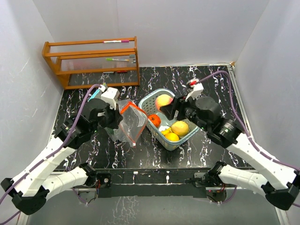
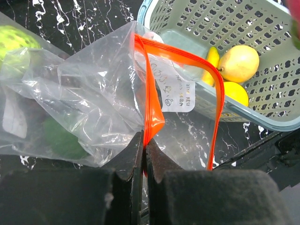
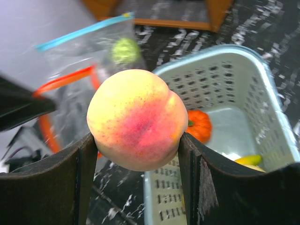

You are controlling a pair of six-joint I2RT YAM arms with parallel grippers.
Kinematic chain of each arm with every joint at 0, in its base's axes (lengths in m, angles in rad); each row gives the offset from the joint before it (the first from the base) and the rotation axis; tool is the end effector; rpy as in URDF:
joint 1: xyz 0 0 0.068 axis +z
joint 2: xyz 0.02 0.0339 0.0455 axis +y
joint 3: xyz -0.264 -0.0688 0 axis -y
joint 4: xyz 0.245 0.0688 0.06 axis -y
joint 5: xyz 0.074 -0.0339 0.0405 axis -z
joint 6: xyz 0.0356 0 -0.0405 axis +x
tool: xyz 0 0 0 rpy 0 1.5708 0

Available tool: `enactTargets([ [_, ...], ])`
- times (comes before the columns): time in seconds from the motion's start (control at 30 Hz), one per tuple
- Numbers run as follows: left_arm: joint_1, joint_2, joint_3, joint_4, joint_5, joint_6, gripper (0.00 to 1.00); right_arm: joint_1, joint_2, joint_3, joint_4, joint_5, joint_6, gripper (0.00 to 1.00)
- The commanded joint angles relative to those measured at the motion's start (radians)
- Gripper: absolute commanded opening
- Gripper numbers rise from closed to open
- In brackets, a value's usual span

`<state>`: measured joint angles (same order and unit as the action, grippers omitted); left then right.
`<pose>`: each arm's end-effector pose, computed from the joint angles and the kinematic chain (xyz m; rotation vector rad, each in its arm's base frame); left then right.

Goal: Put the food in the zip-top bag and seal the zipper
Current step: Place the fake fruit in the zipper food storage bag.

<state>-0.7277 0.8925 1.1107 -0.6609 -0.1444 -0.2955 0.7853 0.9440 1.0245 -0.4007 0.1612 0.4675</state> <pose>0.1373 -0.1154 0.3839 0.3468 2.0156 -0.5039 0.1512 0.1431 0.3725 -0.1958 1.9386 0.6960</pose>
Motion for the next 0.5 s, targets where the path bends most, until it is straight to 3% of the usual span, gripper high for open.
enactTargets([
  [0.0, 0.007, 0.020, -0.002, 0.059, 0.023, 0.001, 0.00, 0.003, -0.058, 0.014, 0.100, -0.317, -0.091, 0.19],
  [0.17, 0.007, 0.042, 0.004, 0.077, 0.045, -0.004, 0.00, 0.013, -0.043, -0.047, 0.263, -0.597, -0.075, 0.19],
  [0.47, 0.008, 0.020, 0.024, 0.061, 0.053, -0.014, 0.00, 0.061, 0.113, -0.105, 0.502, -0.543, -0.018, 0.19],
])
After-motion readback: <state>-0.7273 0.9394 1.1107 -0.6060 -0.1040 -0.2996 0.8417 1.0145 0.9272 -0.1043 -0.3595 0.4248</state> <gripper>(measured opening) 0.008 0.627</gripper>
